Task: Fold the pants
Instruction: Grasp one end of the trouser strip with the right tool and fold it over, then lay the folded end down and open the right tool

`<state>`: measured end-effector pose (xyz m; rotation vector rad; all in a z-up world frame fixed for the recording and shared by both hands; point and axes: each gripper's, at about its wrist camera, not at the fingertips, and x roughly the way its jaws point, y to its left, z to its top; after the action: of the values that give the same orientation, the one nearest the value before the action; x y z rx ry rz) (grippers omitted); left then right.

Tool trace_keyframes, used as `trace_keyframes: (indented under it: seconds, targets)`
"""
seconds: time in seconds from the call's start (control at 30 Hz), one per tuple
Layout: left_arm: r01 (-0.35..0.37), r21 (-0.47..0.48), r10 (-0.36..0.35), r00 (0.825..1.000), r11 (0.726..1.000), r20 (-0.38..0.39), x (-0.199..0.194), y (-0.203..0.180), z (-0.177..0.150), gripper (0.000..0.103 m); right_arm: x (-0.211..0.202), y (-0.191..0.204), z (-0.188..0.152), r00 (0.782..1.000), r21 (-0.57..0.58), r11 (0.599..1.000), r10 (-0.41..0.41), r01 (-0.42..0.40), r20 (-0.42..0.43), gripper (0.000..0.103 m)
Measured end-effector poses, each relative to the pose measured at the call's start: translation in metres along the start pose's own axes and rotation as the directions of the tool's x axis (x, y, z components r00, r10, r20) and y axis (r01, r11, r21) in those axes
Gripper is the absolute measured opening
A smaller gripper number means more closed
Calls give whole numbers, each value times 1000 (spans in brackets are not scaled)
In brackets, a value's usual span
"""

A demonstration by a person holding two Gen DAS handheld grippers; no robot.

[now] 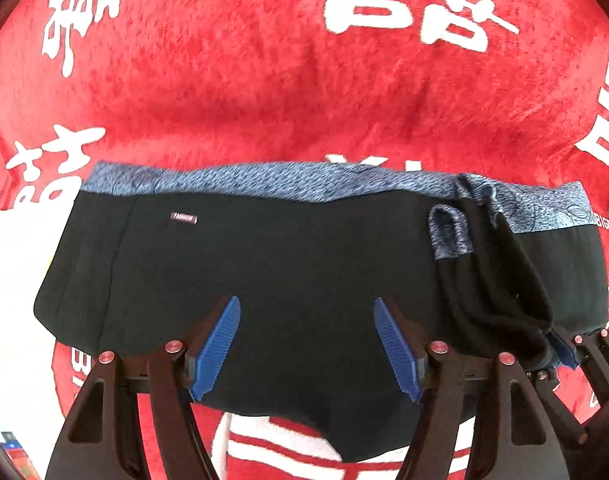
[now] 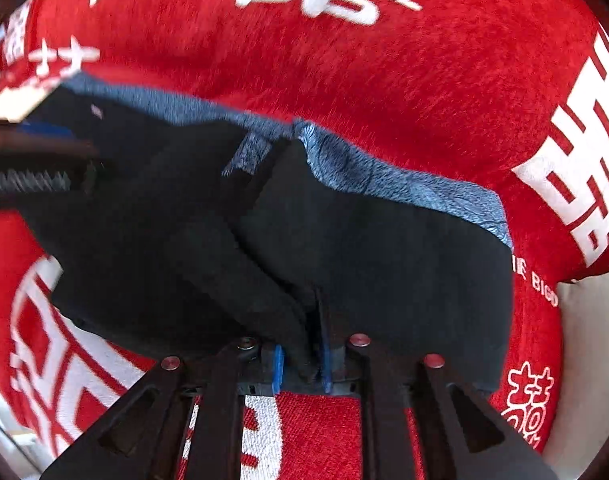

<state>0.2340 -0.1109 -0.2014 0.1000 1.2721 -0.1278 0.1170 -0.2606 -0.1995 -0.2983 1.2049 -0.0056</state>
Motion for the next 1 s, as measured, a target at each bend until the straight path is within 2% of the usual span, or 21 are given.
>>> trace_keyframes:
  seconds: [0.07, 0.1, 0.13, 0.17, 0.27, 0.4, 0.53, 0.63, 0.67, 0.7, 0.73, 0.77, 0.83, 0.87, 0.93, 0.97, 1.0]
  targets:
    - [19, -5, -19, 1000, 1000, -7, 3, 6, 4, 71, -5, 8, -3, 1000, -49, 998, -25, 26, 10, 30]
    - [37, -8, -37, 999, 999, -11, 4, 8, 8, 74, -9, 8, -4, 1000, -62, 998, 2, -2, 7, 50]
    - [63, -10, -63, 998, 998, -16, 0, 6, 7, 79, -17, 6, -7, 999, -59, 997, 50, -49, 8, 61]
    - [93, -11, -93, 996, 996, -14, -10, -5, -2, 84, -23, 4, -6, 998, -49, 997, 67, -66, 17, 62]
    - [223, 20, -222, 975, 975, -20, -26, -28, 0, 84, -50, -22, -18, 990, 61, 989, 130, -133, 48, 62]
    - [361, 97, -352, 931, 927, -100, -25, -71, 1, 84, -57, -68, -36, 982, 262, 947, 187, -184, 14, 62]
    - [381, 143, -362, 921, 913, -144, -13, -101, 7, 84, -54, -93, -53, 979, 346, 920, 203, -182, -24, 62]
    - [395, 130, -370, 911, 910, -181, 3, -108, 15, 83, -51, -100, -63, 976, 373, 908, 216, -188, -32, 59]
    - [396, 129, -370, 910, 909, -188, 1, -109, 15, 75, -50, -102, -65, 974, 381, 904, 223, -195, -31, 58]
    - [398, 134, -369, 908, 908, -197, -1, -111, 13, 59, -51, -105, -70, 972, 389, 899, 231, -202, -29, 54]
    - [398, 143, -364, 906, 906, -215, 2, -114, 13, 51, -50, -107, -72, 971, 399, 893, 238, -207, -29, 50]
    - [397, 149, -360, 905, 905, -226, 2, -115, 12, 39, -50, -109, -74, 970, 407, 889, 242, -209, -29, 47]
    - [390, 168, -342, 905, 905, -254, 5, -119, 10, 32, -48, -112, -76, 966, 424, 879, 256, -219, -32, 36]
    - [391, 174, -340, 903, 904, -261, 6, -121, 10, 18, -48, -113, -78, 964, 432, 874, 263, -224, -34, 34]
    - [416, 163, -366, 892, 895, -265, 1, -120, 10, 14, -44, -117, -75, 963, 439, 870, 267, -225, -36, 32]
    - [425, 163, -376, 889, 891, -260, -4, -119, 10, 4, -45, -119, -75, 963, 440, 869, 267, -225, -36, 31]
    - [437, 166, -390, 885, 884, -254, -12, -116, 8, 4, -46, -121, -75, 963, 441, 869, 267, -225, -34, 31]
